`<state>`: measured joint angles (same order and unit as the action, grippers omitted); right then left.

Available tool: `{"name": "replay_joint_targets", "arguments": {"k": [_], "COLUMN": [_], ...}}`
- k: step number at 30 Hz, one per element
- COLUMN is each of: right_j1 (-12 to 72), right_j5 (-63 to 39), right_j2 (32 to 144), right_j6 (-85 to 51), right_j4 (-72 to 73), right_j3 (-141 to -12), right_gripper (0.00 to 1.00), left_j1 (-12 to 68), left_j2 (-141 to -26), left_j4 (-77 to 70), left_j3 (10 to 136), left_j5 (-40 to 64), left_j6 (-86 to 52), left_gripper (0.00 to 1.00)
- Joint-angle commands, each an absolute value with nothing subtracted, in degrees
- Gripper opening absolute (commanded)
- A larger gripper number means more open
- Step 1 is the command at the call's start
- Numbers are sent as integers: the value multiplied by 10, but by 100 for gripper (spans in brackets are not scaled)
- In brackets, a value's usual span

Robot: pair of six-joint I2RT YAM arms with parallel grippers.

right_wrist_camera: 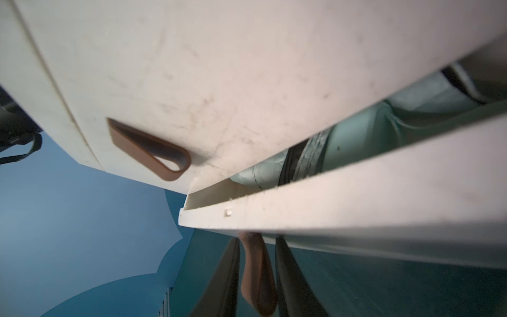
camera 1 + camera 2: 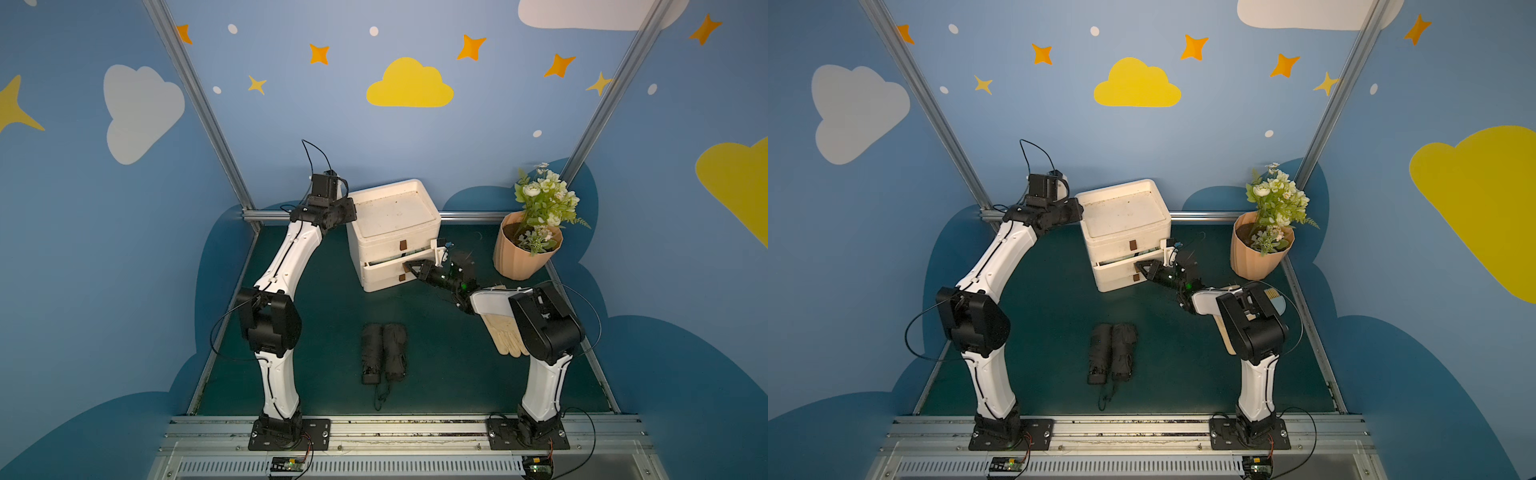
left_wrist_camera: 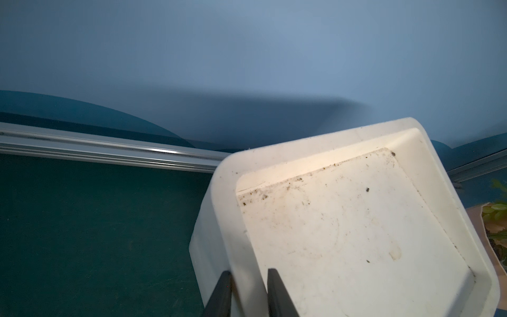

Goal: Place the umbrella in the drawer by color
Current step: Close the drawer in the storage box.

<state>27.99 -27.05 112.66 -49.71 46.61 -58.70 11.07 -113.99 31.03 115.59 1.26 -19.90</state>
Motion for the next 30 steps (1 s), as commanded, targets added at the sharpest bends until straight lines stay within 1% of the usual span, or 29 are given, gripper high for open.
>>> {"name": "replay_joint_targets", "arguments": {"k": [1,7,12,14,17,20,22,24,27,30], "right_j1": [290,301,309,309,309,306,303,294,275,266], "right_j5": [-213,-156,-133,-135,-130,-132,-136,-164,-221,-247], "right_j2": [1151,1174,1181,1181,1151,1100,1067,1044,1035,1048], "right_j6": [-503,-526,-525,-531,-529,-499,-488,-477,-478,-476], "right_j4": [524,576,552,560,569,575,575,575,575,578], "right_j3": [-607,-619,-640,-634,-592,-539,-503,-475,-442,-415], "right_gripper": [26,26,27,28,31,40,50,58,65,74], "left_j1": [147,148,148,149,148,149,148,148,148,148], "left_j2": [-1147,-1147,-1149,-1148,-1145,-1142,-1140,-1140,-1141,-1141], "left_j4": [330,330,331,333,336,338,338,338,338,338], "left_j3": [1144,1142,1143,1143,1143,1144,1143,1144,1145,1145], "left_j5": [76,73,76,76,73,70,68,69,73,76], "left_j6": [-197,-197,-197,-196,-193,-188,-187,-187,-189,-190], "left_gripper": [24,24,24,25,24,24,25,25,25,25]}}
